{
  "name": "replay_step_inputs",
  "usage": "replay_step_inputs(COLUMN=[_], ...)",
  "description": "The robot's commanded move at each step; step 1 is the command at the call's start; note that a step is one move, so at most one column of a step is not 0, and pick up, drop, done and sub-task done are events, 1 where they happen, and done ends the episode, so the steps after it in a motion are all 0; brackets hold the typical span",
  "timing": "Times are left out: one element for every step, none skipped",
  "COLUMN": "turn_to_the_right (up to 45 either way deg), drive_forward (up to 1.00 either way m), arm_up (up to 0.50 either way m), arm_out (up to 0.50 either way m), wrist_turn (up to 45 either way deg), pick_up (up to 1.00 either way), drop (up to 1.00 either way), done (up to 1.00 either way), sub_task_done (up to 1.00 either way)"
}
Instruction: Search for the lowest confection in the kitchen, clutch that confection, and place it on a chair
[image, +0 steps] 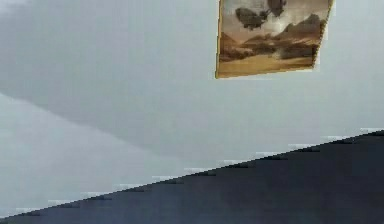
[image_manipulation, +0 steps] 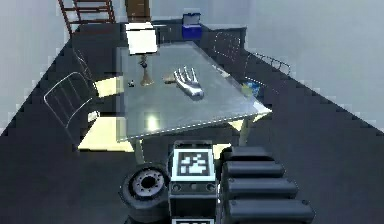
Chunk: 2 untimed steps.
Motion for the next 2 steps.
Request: replay_step_inputs(turn_to_the_right=[33.0, 0.0], drive_forward=[0.0, 0.55], arm_up=[0.0, 0.0], arm_out=[0.0, 0.0], wrist_turn=[0.0, 0.0], pick_up=[0.0, 0.0], drop=[0.0, 0.0], done=[0.0, 0.0], sub_task_done=[0.0, 0.0])
